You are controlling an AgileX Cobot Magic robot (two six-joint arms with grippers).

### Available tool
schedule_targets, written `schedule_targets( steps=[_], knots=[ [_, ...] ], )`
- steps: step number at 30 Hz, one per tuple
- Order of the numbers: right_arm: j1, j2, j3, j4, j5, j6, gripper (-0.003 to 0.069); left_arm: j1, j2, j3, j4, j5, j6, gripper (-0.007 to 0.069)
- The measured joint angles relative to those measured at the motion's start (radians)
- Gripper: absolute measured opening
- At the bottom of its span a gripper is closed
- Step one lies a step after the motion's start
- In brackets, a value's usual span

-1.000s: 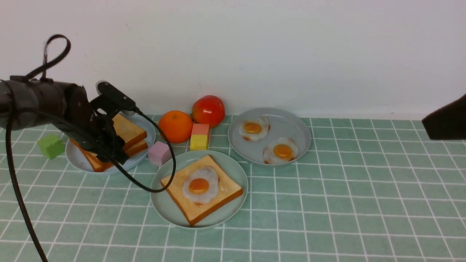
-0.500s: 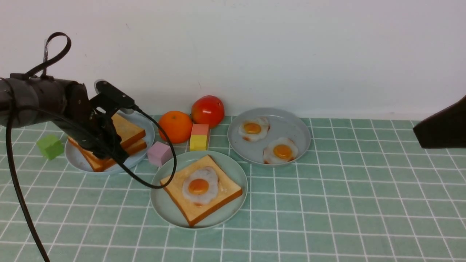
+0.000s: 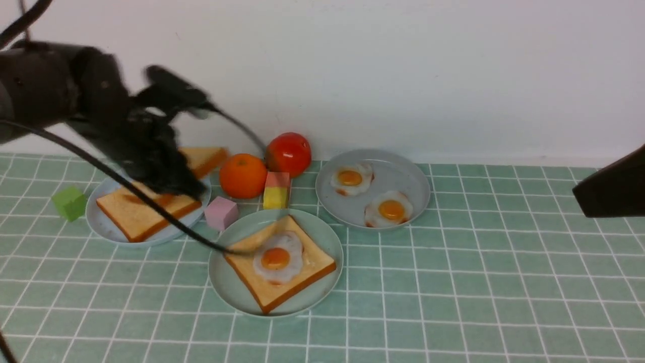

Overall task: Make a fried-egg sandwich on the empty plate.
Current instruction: Use the left arm to place a slice of bread on the fried egg in the middle

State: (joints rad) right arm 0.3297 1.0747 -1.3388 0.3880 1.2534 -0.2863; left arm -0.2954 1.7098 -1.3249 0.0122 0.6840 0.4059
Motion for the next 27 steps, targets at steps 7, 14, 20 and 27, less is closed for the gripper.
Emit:
schedule_targets(
  steps=[7, 14, 20, 27],
  knots=[
    [0.0, -0.006, 0.0, 0.018, 0.006, 0.0, 0.0059, -0.296, -0.02, 0.104, 0.127, -0.005, -0.13, 0.006],
    [0.0, -0.028, 0.0, 0.048, 0.007, 0.0, 0.0064, -0.351, 0.053, 0.109, 0.272, -0.028, -0.253, 0.006],
    [0.0, -0.085, 0.0, 0.051, 0.009, 0.0, 0.0071, -0.353, 0.083, 0.109, 0.287, -0.037, -0.273, 0.006],
    [0.0, -0.161, 0.0, 0.062, 0.014, 0.0, 0.0076, -0.353, 0.087, 0.109, 0.279, -0.045, -0.273, 0.0068]
  ],
)
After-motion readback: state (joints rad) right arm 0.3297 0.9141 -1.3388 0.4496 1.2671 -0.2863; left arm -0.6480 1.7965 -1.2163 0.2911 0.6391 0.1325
